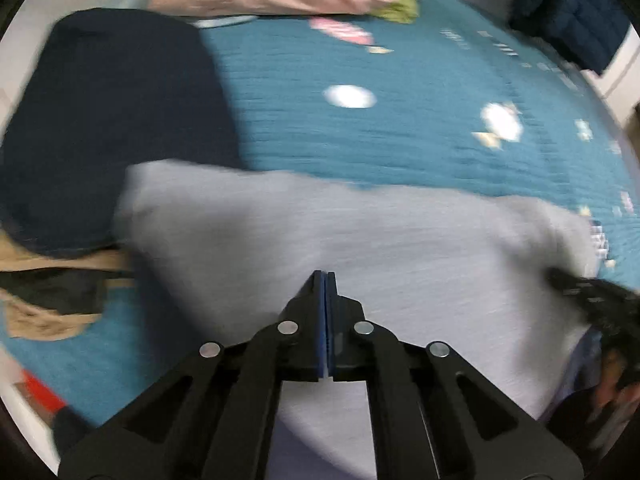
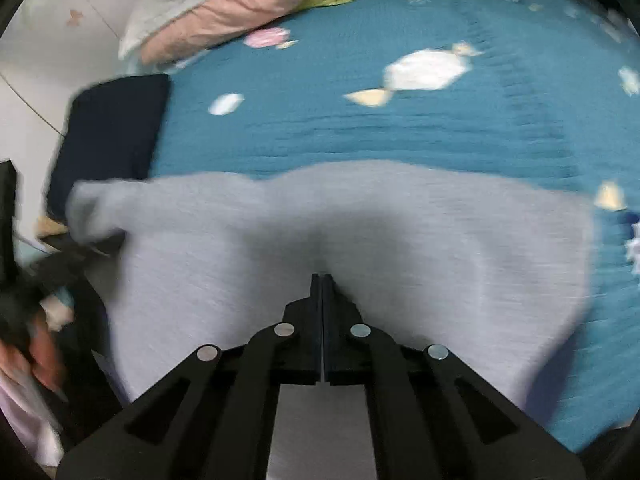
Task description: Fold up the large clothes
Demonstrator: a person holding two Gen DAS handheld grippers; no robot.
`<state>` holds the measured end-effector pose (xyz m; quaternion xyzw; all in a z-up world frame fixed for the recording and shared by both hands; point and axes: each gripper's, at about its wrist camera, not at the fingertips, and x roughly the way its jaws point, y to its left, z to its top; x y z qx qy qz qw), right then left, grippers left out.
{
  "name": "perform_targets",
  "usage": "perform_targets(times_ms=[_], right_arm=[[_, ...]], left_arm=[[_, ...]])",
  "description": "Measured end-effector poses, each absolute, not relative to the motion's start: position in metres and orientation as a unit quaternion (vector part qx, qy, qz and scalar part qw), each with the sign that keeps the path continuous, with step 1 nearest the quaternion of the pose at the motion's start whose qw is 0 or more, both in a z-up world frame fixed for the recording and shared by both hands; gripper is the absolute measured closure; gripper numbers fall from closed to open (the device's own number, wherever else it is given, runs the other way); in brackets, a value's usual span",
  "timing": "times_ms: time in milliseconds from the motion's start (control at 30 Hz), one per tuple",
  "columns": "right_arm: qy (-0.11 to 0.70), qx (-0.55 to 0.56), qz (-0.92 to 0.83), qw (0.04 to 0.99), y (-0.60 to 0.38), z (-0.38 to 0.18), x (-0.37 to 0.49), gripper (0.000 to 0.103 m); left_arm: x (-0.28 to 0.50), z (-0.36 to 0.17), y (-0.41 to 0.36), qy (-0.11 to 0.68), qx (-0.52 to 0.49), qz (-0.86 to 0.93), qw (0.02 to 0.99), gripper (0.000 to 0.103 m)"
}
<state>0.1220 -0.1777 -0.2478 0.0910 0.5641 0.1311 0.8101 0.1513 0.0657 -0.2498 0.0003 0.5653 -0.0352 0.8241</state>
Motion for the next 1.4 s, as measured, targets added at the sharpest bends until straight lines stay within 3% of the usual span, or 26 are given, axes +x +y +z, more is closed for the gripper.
perform_targets(times_ms=[100,167,300,367,633,800,867,1067,1167,1400], right_arm=[[0.566,0.100,0.121,0.809,-0.193,-0.243,0.111,0.103],[0.569,0.041,0.039,0.820,-0.204,-0.240,0.100,0.103],[0.582,0.154,0.041,0.797,-0.243,-0.263,0.090,0.103],[0.584,0.157,0.027,0.796,-0.243,-0.260,0.090,0.103],[0.543,0.146,0.069,0.824,-0.191,-0.203,0.065,0.097],[0.588,0.125,0.145,0.786,-0.124,-0.233,0.053,0.097],[0.615,0.092,0.137,0.771,-0.114,-0.252,0.046,0.102],[0.637,0.142,0.064,0.755,-0.170,-0.260,0.029,0.103],[0.637,0.240,0.037,0.732,-0.213,-0.270,0.018,0.103],[0.645,0.248,-0.019,0.723,-0.236,-0.283,0.010,0.103]], left_arm=[[0.139,-0.249,0.091,0.572,-0.004,-0.024,0.820,0.100],[0.129,-0.249,0.103,0.572,-0.006,-0.008,0.820,0.100],[0.119,-0.267,0.120,0.588,-0.018,0.023,0.808,0.101],[0.117,-0.273,0.125,0.590,-0.032,0.021,0.807,0.101],[0.078,-0.218,0.083,0.558,-0.039,-0.036,0.828,0.100],[0.060,-0.246,0.030,0.591,-0.017,-0.093,0.801,0.100],[0.052,-0.270,0.021,0.610,0.008,-0.090,0.787,0.101],[0.039,-0.268,0.048,0.606,-0.011,-0.073,0.792,0.101],[0.037,-0.262,0.061,0.599,0.020,-0.019,0.800,0.100],[0.041,-0.279,0.103,0.600,0.010,0.041,0.799,0.101]])
